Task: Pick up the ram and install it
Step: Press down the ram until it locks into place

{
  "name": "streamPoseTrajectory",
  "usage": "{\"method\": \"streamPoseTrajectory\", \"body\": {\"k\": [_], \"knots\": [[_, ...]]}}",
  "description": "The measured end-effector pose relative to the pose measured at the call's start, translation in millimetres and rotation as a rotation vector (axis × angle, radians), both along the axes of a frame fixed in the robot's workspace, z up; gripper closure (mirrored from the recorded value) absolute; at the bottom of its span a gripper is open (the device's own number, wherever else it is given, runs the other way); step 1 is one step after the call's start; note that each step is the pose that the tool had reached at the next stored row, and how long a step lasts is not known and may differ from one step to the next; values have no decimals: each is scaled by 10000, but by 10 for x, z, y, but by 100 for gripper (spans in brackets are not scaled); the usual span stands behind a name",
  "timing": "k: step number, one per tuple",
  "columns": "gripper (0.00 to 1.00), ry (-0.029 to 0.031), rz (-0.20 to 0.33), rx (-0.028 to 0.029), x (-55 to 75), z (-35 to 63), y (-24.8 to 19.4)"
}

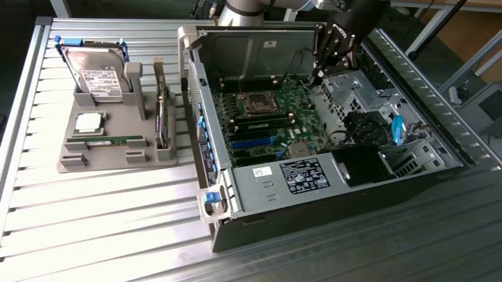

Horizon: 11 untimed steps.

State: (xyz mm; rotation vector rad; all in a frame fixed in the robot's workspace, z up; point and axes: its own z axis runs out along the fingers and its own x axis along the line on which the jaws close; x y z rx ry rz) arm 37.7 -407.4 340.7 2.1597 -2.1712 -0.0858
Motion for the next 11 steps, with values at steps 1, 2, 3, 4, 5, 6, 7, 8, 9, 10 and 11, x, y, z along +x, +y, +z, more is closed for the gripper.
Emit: {"method": "streamPoseTrajectory", "body": {"k": [1, 2, 3, 4, 5, 6, 7, 8, 9, 10, 11], "knots": [[91, -320, 0, -1, -1, -2, 0], [91, -649, 0, 1, -2, -5, 0], [91, -663, 1, 0, -2, -4, 0], [91, -663, 0, 0, -2, -4, 0], [91, -663, 0, -4, -2, -4, 0], [91, -663, -25, -27, -2, -7, 0], [91, -662, -206, -78, -2, -11, 0], [91, -661, -620, -145, -2, -18, 0], [91, -659, -939, -166, -3, -24, 0], [91, -657, -1366, -197, -2, -32, 0], [91, -655, -1595, -214, -2, -37, 0]]}}
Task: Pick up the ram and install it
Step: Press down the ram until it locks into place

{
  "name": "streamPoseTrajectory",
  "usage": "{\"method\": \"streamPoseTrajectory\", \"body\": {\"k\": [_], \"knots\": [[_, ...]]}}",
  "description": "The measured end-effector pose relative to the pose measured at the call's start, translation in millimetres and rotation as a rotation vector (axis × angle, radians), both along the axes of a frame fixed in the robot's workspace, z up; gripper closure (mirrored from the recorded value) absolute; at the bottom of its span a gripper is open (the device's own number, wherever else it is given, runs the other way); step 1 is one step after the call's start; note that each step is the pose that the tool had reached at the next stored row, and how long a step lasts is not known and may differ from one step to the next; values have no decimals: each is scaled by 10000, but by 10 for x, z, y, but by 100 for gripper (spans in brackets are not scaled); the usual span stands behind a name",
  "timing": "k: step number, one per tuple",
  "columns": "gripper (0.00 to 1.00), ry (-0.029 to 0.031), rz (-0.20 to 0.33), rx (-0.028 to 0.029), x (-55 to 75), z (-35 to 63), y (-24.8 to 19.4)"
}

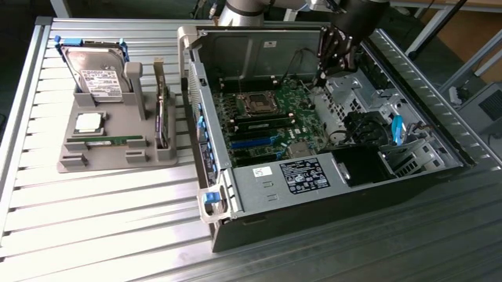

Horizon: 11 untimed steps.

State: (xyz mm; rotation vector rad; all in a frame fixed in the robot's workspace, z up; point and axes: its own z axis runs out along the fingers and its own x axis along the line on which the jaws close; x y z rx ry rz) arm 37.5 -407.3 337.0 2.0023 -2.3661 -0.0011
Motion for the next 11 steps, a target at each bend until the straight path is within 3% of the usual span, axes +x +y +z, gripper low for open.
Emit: {"method": "streamPoseTrajectory", "body": {"k": [3, 5, 11], "knots": [[91, 0, -547, -52, 0, -13, 0], [91, -1, -869, -126, 0, -24, 0], [91, -1, -1418, -186, 0, -43, 0]]}}
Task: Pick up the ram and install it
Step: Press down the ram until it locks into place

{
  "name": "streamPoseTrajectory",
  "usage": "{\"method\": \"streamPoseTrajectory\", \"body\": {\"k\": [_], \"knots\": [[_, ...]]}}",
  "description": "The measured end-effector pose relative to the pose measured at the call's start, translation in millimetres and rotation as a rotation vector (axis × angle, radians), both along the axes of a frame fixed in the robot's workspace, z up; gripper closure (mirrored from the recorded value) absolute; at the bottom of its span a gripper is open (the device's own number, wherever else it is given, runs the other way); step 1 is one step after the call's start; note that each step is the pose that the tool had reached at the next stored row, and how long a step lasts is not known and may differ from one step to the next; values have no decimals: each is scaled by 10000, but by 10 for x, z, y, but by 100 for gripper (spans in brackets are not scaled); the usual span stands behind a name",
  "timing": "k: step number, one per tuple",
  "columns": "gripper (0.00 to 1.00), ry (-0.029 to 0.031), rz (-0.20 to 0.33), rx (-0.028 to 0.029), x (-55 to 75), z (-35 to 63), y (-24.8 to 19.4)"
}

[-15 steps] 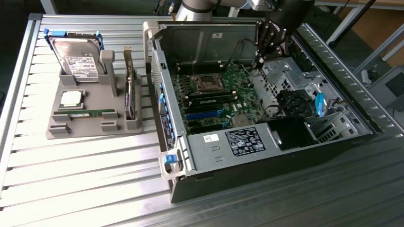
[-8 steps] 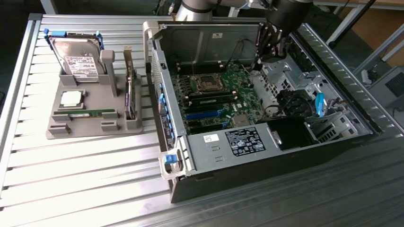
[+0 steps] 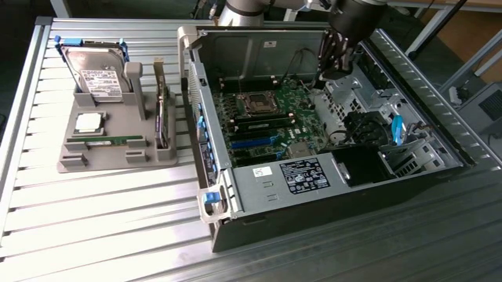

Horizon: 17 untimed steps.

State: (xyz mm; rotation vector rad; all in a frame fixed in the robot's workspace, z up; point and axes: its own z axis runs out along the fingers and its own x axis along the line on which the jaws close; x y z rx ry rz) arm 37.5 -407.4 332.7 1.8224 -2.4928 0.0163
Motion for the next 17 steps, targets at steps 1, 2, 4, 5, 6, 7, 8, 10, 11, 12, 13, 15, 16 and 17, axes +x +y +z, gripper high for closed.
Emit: {"method": "streamPoseTrajectory", "body": {"k": [1, 2, 4, 5, 6, 7, 8, 10, 11, 12, 13, 15, 16, 17], "knots": [[91, 0, -91, -6, 0, -4, 0], [91, 0, -156, -13, 0, -6, 0], [91, 0, -309, -28, 0, -12, 0], [91, 0, -368, -34, 0, -14, 0], [91, 0, -429, -40, 0, -16, 0], [91, 0, -570, -53, 0, -21, 0], [91, 0, -643, -59, 0, -24, 0], [91, 0, -774, -68, 0, -28, 0], [91, 0, -855, -73, 0, -32, 0], [91, 1, -1014, -81, 0, -38, 0], [91, 1, -1159, -87, 0, -44, 0], [91, 2, -1437, -97, 0, -56, 0], [91, 2, -1567, -102, 0, -62, 0], [91, 2, -1724, -109, 0, -69, 0]]}}
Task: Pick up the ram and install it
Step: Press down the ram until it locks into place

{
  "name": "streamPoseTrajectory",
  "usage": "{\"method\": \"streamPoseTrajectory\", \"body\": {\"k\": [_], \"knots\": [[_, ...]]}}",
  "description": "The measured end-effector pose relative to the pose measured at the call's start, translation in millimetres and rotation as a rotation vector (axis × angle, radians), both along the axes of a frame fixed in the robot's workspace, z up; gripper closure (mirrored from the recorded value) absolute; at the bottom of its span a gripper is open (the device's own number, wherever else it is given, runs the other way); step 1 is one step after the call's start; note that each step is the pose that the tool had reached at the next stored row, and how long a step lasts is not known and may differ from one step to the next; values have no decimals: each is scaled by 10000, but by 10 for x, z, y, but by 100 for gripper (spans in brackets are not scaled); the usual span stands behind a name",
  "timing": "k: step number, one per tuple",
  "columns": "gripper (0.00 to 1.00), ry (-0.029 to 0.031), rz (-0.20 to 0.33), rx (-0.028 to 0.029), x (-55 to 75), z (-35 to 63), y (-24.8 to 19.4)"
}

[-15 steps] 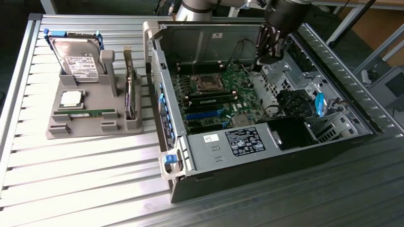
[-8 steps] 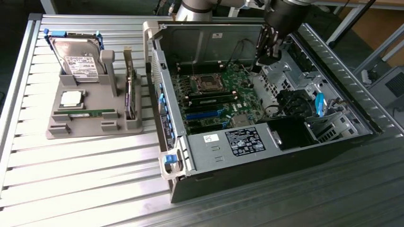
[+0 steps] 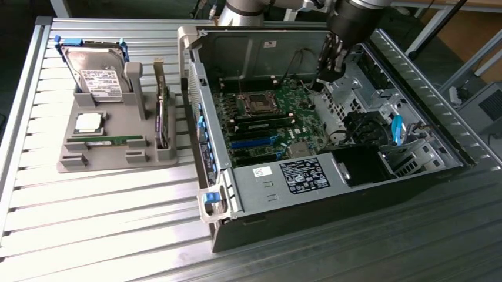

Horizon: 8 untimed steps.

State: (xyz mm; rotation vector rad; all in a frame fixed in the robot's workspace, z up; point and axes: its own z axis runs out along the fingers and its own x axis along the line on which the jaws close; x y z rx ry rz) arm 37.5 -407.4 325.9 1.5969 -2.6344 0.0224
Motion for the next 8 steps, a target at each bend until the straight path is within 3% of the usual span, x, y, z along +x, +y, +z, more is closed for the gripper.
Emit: {"method": "streamPoseTrajectory", "body": {"k": [8], "knots": [[91, 0, -1078, -16, 0, -41, 0]]}}
